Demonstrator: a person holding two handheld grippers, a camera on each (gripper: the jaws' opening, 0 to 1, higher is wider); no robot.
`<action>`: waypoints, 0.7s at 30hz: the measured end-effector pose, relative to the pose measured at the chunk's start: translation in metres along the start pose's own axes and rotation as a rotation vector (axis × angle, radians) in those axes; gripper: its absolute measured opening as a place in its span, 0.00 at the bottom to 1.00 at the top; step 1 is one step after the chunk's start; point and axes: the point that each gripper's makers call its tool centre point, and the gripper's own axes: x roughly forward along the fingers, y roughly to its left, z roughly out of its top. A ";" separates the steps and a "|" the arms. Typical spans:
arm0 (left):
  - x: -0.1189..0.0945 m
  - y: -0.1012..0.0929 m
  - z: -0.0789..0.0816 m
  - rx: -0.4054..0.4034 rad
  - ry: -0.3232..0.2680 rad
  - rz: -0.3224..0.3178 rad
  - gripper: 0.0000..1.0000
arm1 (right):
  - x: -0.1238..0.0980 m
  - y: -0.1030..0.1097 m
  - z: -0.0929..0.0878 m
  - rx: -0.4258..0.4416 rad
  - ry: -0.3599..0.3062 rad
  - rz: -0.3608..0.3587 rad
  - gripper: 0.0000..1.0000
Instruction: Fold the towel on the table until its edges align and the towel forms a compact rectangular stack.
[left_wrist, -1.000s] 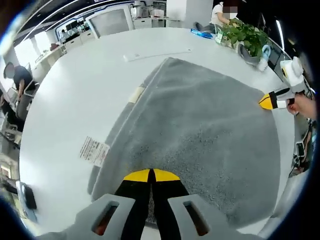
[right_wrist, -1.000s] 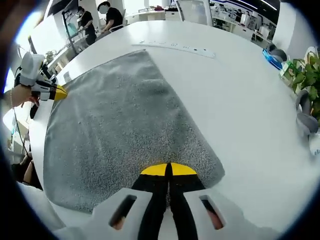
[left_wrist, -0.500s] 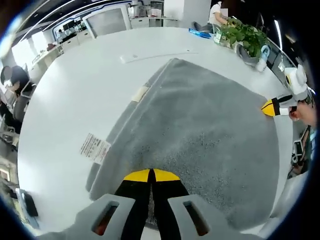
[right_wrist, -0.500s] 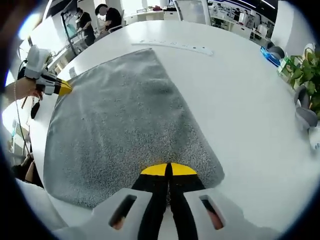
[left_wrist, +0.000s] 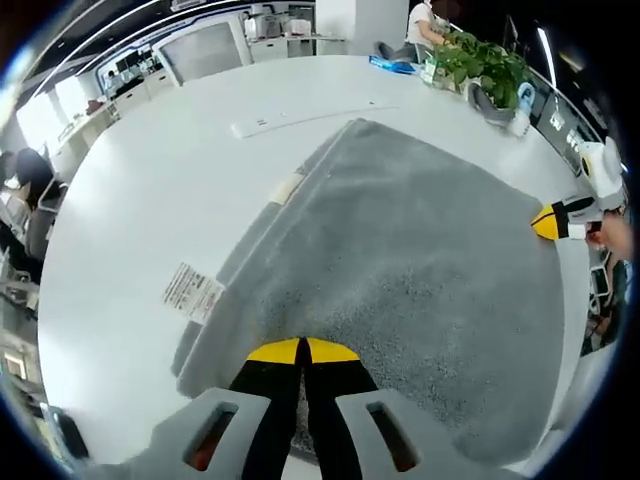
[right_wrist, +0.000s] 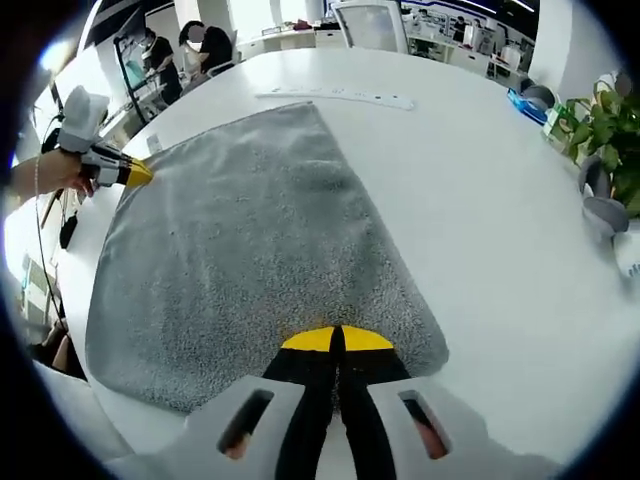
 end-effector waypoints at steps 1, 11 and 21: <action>0.000 0.000 0.001 0.002 0.000 -0.001 0.01 | -0.001 0.000 0.000 0.002 -0.001 -0.001 0.00; 0.005 0.001 0.007 0.018 -0.007 -0.011 0.01 | -0.002 0.002 -0.004 -0.024 0.005 -0.004 0.00; 0.009 -0.001 0.014 0.082 -0.004 -0.037 0.01 | -0.005 0.004 -0.010 -0.001 -0.005 -0.004 0.00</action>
